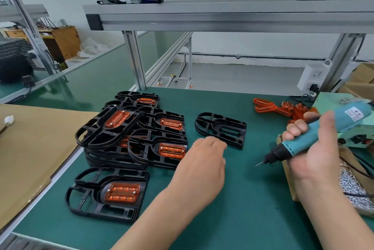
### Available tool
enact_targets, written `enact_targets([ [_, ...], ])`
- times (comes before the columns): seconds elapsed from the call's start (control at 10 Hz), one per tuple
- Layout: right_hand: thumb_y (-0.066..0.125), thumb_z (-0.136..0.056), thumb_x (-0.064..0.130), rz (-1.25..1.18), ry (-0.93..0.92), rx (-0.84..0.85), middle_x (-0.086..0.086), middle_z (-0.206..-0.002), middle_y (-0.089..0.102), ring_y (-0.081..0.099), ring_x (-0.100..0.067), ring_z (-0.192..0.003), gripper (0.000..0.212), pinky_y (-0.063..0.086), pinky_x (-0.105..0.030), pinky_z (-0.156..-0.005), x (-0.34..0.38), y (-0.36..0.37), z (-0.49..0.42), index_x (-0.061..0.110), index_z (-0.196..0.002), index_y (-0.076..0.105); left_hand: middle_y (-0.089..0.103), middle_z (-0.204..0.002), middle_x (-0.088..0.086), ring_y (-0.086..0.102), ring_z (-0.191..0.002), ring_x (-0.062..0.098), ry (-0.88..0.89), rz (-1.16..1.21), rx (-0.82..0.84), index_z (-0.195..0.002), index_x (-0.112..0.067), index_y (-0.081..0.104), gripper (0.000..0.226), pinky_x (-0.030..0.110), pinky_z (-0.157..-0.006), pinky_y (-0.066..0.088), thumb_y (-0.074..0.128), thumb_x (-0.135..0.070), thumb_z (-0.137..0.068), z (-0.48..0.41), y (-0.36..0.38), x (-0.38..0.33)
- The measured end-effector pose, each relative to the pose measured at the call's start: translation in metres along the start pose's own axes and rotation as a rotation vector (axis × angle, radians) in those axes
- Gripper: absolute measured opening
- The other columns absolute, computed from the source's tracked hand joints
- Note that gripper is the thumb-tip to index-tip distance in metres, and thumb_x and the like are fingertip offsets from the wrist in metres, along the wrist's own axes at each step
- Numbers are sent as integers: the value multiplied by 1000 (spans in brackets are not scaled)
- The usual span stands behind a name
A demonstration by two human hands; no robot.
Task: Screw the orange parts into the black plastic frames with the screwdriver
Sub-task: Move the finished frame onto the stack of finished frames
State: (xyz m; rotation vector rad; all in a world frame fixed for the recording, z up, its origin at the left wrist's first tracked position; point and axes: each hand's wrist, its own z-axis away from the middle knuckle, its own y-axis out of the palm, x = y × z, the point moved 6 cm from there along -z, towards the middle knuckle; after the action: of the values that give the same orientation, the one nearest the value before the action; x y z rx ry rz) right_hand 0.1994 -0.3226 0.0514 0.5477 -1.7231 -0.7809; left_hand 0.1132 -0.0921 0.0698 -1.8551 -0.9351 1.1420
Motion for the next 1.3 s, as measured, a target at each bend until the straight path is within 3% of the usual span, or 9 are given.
enact_targets([
  [0.1,72,-89,60,-3,-7,11,6,-74,45,48,-9,-65,38,45,-21,-62,1,0,-2,23,-93,61,52,-124,6,48,-120,26,-58,-172,67,-115,-12,56,16,32,-100,41,54,-10,-99,-45,21,5],
  [0.3,70,-93,56,-20,-31,-25,5,-73,46,47,-9,-64,36,45,-21,-60,5,-1,-3,21,-94,61,57,-119,10,53,-112,31,-110,-466,141,-113,-13,61,28,39,-89,43,65,-6,-86,-81,44,22],
  [0.4,64,-100,53,-46,-49,-40,5,-73,48,48,-9,-63,33,46,-21,-59,9,-4,-6,21,-93,62,58,-120,5,52,-113,29,-88,-488,85,-119,-20,63,30,40,-88,40,67,-14,-90,-82,49,24],
  [0.6,62,-104,51,-119,-128,-108,4,-77,47,48,-10,-65,32,46,-22,-62,28,-20,-14,19,-96,60,62,-110,-7,49,-111,22,99,-379,129,-119,-29,66,24,38,-95,37,63,-39,-97,-61,51,3],
  [0.8,70,-99,51,-208,-262,-217,5,-78,50,52,-10,-68,34,48,-23,-65,53,-41,-18,19,-100,58,57,-92,-12,44,-97,17,192,-264,329,-105,-31,64,16,37,-98,37,62,-36,-90,-34,33,-17],
  [0.9,78,-85,62,-105,-316,-280,8,-87,61,61,-8,-77,35,56,-22,-68,65,-49,-11,32,-100,68,54,-90,-12,40,-94,16,214,-239,397,-101,-32,61,14,35,-97,35,63,-33,-87,-23,28,-23],
  [1.1,94,-64,57,-233,-313,-216,3,-79,51,53,-13,-70,56,49,-25,-69,72,-49,-17,21,-94,63,60,-96,-15,44,-101,14,208,-211,547,-105,-31,64,35,34,-98,37,60,-58,-83,-13,25,-25],
  [1.2,82,-81,60,-110,-306,-301,5,-82,60,61,-10,-73,42,55,-22,-68,73,-64,-19,27,-100,66,64,-97,-15,49,-101,12,193,-166,548,-110,-35,65,41,33,-96,41,58,-66,-85,-23,18,-30],
  [1.3,73,-96,51,-198,-293,-335,4,-76,53,54,-10,-66,36,50,-23,-66,69,-67,-24,19,-98,60,69,-107,-12,54,-109,13,150,-127,481,-120,-34,65,36,35,-94,47,56,-58,-95,-48,14,-34],
])
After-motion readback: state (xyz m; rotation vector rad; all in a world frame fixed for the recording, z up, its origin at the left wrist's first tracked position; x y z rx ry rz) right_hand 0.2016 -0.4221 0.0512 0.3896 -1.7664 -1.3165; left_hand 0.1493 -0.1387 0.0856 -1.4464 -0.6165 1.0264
